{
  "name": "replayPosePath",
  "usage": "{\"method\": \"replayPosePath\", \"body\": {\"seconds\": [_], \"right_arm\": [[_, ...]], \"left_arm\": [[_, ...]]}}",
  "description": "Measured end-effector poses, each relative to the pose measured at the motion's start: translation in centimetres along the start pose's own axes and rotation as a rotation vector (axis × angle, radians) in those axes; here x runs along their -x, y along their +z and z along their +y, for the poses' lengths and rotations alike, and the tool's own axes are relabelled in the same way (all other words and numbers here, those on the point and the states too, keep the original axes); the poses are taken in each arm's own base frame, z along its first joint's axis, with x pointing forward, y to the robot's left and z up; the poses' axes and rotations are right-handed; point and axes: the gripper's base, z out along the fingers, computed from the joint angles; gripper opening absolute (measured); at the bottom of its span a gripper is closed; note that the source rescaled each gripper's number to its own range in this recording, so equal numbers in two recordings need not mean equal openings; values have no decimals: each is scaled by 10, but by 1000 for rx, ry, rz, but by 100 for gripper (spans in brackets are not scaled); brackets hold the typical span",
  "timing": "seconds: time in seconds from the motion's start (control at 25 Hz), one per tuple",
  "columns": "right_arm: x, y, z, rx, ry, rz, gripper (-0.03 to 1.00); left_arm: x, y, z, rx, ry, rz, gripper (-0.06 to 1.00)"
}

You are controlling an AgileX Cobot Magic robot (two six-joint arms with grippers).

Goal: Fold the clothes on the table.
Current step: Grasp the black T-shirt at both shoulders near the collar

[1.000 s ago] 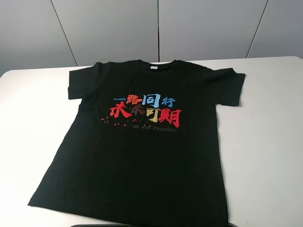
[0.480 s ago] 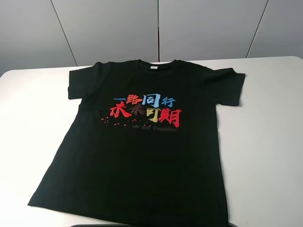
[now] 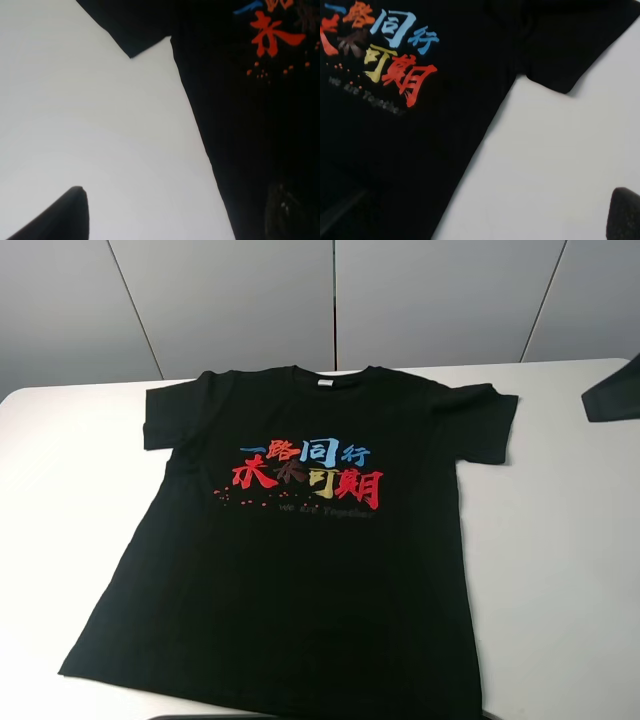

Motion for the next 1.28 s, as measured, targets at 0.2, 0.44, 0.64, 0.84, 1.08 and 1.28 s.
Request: {"method": "replayPosePath", "body": {"seconds": [0.2,0.44,0.64,0.84,1.08,1.28], "right_arm": [[32,35,-5,53,-54,133,100],[45,83,8,112,-146,274,100],[49,113,4,123,-149,340,100],[47,136,0,131,-151,390,100],[46,150,-1,136,-146,410,100],[48,159,0,150,-153,408,100]], "left_arm": [[16,55,12,-44,57,105,92],[36,127,-5,-73,252,150,92],[48,179,-16,-109,350,235,92],[68,217,-24,-112,465,309,92],[80,257,-32,-162,544,403,92],[79,276,-33,-198,655,412,92]]}}
